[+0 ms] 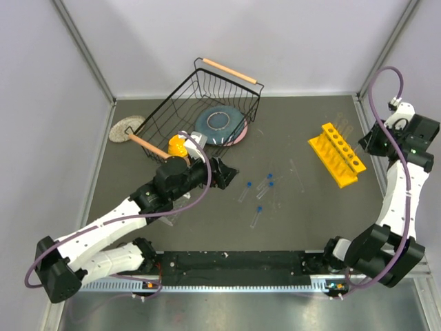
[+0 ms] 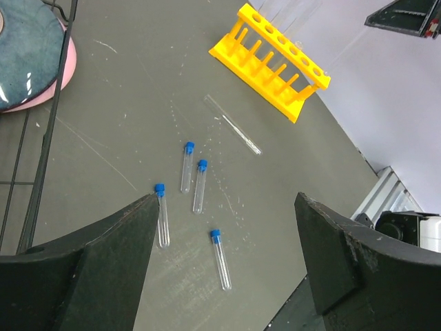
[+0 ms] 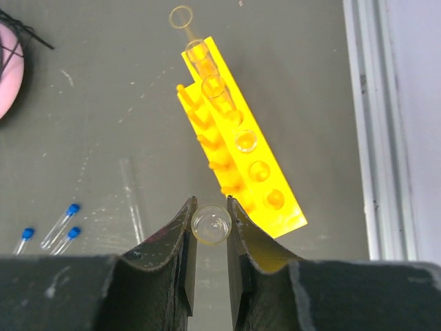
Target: Organize the chemistry lab equipment
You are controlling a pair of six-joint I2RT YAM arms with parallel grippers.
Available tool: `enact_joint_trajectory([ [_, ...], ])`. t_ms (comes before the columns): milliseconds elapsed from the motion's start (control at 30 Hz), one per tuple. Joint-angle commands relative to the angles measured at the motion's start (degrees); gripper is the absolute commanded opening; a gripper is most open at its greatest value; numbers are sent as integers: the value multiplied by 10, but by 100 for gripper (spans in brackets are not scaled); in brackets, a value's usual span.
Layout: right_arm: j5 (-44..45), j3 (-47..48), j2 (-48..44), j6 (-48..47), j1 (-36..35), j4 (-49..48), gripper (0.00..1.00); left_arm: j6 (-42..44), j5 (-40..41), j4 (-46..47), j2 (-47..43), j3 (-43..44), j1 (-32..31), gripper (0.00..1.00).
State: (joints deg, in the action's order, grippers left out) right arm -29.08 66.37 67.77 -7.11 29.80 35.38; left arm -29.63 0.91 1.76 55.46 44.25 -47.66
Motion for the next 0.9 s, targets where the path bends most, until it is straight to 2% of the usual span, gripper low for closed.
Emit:
enact_joint_trajectory([
  [0,31,50,19,-33,5,-13,14,10,-1,40,7,-4,5,86],
  [267,51,62,70,-32,4,-45,15,16,-36,46,34,5,17,87],
  [867,47,58,126,-36,-1,-116,16,-9,-51,53,40,-1,19,87],
])
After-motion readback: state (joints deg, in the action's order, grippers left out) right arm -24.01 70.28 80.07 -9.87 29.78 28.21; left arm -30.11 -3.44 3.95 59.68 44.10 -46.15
